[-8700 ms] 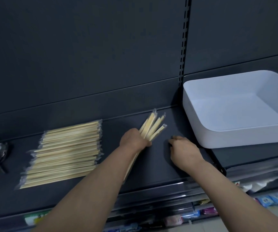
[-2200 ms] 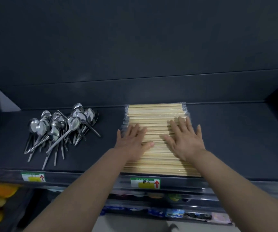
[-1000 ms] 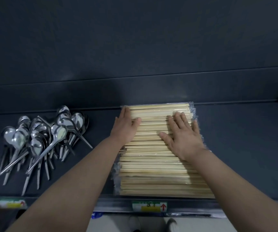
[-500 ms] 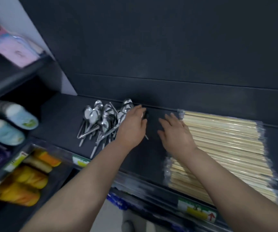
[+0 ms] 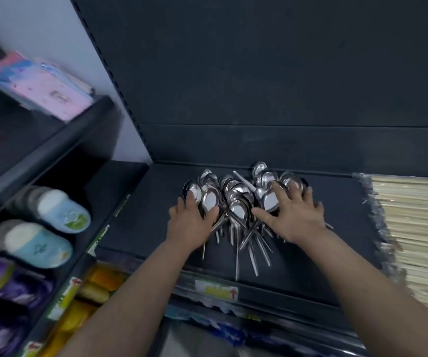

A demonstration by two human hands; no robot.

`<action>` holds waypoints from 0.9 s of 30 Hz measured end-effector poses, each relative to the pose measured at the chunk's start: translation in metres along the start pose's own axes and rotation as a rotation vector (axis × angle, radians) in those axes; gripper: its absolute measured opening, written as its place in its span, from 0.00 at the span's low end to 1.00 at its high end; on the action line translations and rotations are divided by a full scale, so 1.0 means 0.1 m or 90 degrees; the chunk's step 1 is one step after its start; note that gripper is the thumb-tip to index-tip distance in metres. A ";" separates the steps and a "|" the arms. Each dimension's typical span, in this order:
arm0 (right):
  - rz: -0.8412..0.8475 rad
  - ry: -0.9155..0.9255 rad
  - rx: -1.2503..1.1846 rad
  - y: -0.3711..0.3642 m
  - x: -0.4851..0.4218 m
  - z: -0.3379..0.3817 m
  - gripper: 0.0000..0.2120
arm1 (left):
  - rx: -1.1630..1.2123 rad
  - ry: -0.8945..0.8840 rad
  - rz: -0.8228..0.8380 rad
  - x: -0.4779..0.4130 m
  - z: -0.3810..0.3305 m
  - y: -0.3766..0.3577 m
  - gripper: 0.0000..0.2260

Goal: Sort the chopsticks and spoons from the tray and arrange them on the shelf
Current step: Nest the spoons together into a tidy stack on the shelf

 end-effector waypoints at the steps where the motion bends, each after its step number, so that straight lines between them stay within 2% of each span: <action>1: 0.008 -0.010 -0.003 -0.05 0.01 0.01 0.43 | -0.011 -0.010 0.020 -0.04 0.02 -0.04 0.38; 11: -0.016 -0.016 0.016 -0.22 0.13 -0.10 0.39 | -0.160 -0.103 0.016 -0.14 -0.34 -0.18 0.30; 27: -0.026 -0.085 0.016 0.12 0.29 -0.65 0.38 | -0.168 -0.194 0.050 0.19 -1.19 -0.32 0.31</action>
Point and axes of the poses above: each hand's wrist, its own x-axis away from the middle knuckle, its own y-axis out of the back of the hand, z = x × y, the point moved 6 cm from there along -x, towards the middle knuckle, and after that the axes turned 15 degrees about -x, right-handed, at the moved point
